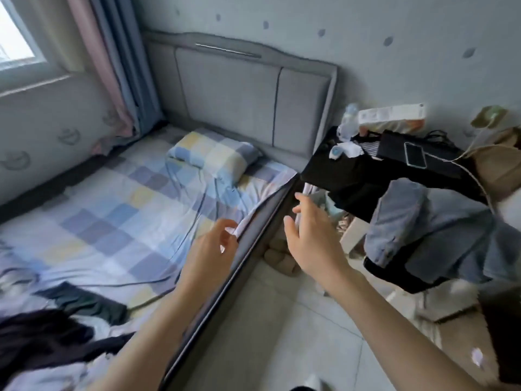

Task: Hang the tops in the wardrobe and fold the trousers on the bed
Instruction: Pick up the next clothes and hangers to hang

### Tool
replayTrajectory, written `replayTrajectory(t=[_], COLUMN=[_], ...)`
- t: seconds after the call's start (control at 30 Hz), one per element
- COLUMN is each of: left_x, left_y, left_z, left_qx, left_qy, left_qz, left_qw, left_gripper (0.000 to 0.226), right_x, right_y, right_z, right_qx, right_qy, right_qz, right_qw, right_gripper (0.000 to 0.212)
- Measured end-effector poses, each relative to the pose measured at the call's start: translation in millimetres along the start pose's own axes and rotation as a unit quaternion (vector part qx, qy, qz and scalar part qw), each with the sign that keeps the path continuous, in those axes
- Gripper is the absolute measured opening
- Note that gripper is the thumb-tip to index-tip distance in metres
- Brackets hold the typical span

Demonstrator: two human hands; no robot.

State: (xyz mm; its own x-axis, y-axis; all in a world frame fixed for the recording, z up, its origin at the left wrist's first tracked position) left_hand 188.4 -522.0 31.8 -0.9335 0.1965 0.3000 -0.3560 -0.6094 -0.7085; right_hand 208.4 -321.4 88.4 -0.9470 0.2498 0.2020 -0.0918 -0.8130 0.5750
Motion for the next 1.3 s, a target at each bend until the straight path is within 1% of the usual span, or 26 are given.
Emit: replayTrajectory(t=[0.07, 0.17, 0.27, 0.33, 0.37, 0.4, 0.43, 0.5, 0.6, 0.7, 0.8, 0.87, 0.97, 1.07, 1.17, 1.23, 1.3], left_x=[-52.8, -117.8, -187.0, -227.1, -236.4, -261.0, -271.8, -305.7, -340.4, -368.6, -393.9, -407.2, -426.8, -445.2, -461.2, -471.5, -475.7], left_y=[54.0, 112.3, 168.4, 198.5, 206.2, 223.9, 233.4, 265.5, 305.8, 350.9, 393.4, 421.9, 464.1, 502.4, 557.5, 595.9, 630.2], left_z=[36.2, 68.0, 102.1, 120.8, 122.3, 136.8, 140.6, 158.8, 179.3, 193.8, 203.8, 209.2, 216.6, 225.9, 235.9, 242.8, 249.0], left_qx=[0.017, 0.023, 0.005, 0.007, 0.007, 0.008, -0.004, -0.027, -0.043, -0.067, -0.076, -0.067, -0.043, -0.026, -0.008, 0.03, 0.071], left_qy=[-0.006, -0.026, -0.067, -0.089, -0.089, -0.108, -0.122, -0.159, -0.183, -0.207, -0.223, -0.22, -0.207, -0.188, -0.151, -0.113, -0.068], left_qz=[0.073, 0.158, 0.262, 0.307, 0.319, 0.354, 0.376, 0.436, 0.509, 0.57, 0.622, 0.643, 0.663, 0.677, 0.671, 0.665, 0.653], left_qw=[0.997, 0.987, 0.963, 0.948, 0.944, 0.929, 0.919, 0.886, 0.84, 0.792, 0.747, 0.73, 0.718, 0.712, 0.726, 0.738, 0.751], left_gripper=[0.019, 0.02, 0.021, 0.017, 0.015, 0.013, 0.013, 0.014, 0.018, 0.018, 0.015, 0.012, 0.012, 0.012, 0.009, 0.016, 0.024], right_x=[-24.3, -53.7, -88.0, -110.1, -115.7, -129.7, -135.3, -152.7, -166.9, -171.7, -173.8, -176.0, -187.7, -208.9, -239.9, -254.2, -262.1], right_y=[44.2, 87.7, 134.3, 160.5, 163.7, 180.7, 184.7, 209.2, 234.0, 258.0, 277.6, 288.4, 306.8, 320.1, 325.2, 327.6, 331.2], right_z=[-54.1, -113.5, -182.8, -230.2, -242.3, -271.8, -284.8, -327.7, -382.1, -442.3, -499.5, -536.8, -597.3, -649.9, -711.1, -749.5, -784.0], right_qx=[0.007, 0.009, 0.0, -0.016, -0.026, -0.034, -0.043, -0.058, -0.064, -0.071, -0.088, -0.102, -0.129, -0.165, -0.203, -0.211, -0.211], right_qy=[0.06, 0.13, 0.22, 0.279, 0.297, 0.327, 0.347, 0.393, 0.448, 0.506, 0.545, 0.564, 0.592, 0.599, 0.617, 0.626, 0.629], right_qz=[0.036, 0.067, 0.108, 0.134, 0.136, 0.154, 0.157, 0.181, 0.194, 0.195, 0.195, 0.194, 0.207, 0.247, 0.271, 0.259, 0.235], right_qw=[0.998, 0.989, 0.97, 0.951, 0.945, 0.932, 0.924, 0.9, 0.87, 0.837, 0.811, 0.796, 0.768, 0.744, 0.711, 0.704, 0.71], right_gripper=[0.048, 0.046, 0.043, 0.043, 0.042, 0.042, 0.042, 0.041, 0.036, 0.037, 0.035, 0.033, 0.03, 0.028, 0.032, 0.032, 0.03])
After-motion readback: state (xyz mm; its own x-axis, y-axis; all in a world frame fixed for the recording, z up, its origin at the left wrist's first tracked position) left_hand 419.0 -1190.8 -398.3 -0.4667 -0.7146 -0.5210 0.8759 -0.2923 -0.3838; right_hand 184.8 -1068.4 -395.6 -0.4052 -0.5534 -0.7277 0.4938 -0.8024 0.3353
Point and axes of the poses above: each hand's wrist, its own x-axis towards the middle knuckle, its own z-axis out of the back of the hand, y = z × x, the point moved 9 cm from there along x, towards the middle knuckle, and after that the axes turned 10 degrees about -z, right-handed, at the moved point
